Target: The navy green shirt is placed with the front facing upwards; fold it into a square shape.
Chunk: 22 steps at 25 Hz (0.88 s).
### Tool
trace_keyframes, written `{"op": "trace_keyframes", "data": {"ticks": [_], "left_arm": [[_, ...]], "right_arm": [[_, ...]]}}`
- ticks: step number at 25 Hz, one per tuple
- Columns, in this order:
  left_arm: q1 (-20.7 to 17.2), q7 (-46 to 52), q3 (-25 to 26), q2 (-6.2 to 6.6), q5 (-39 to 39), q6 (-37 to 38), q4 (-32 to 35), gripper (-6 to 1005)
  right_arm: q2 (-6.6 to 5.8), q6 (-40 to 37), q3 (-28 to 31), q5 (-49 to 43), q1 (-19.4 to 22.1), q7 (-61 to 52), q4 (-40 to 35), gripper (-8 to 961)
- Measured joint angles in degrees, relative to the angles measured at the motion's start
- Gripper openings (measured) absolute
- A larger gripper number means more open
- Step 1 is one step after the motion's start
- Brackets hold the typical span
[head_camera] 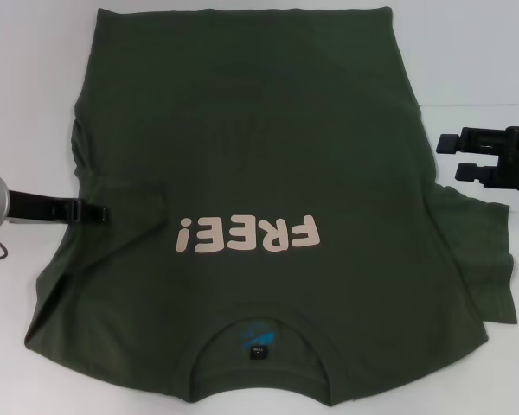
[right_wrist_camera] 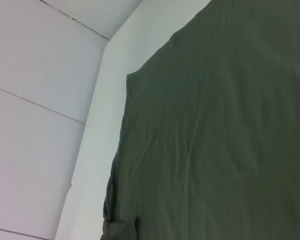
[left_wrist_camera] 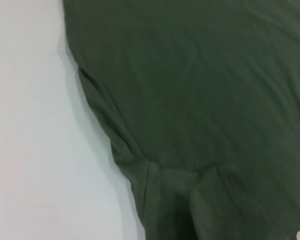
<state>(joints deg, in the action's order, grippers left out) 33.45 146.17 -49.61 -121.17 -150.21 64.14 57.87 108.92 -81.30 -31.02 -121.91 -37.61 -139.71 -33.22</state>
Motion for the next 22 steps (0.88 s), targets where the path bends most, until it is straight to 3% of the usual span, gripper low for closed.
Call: {"op": "trace_keyframes", "data": {"ticks": [8,18,22], "left_arm": [[1.21,-1.17,0.11,0.46,1.06,2.05,-2.40,646],[1.10,-9.76,5.52,2.61,7.74,27.71,1.03,646],[0.19,-11.96,9.00,2.17,8.82,30.38,3.79,646]], "right_arm": [[-0.05,0.00,0.00,0.00,0.00,-0.03,0.00,808],[-0.48,-0.34,0.00,0.00,0.02,-0.04,0.00,808],[-0.54,-0.28,-0.06,-0.05,0.18,0.05,0.00,808]]}}
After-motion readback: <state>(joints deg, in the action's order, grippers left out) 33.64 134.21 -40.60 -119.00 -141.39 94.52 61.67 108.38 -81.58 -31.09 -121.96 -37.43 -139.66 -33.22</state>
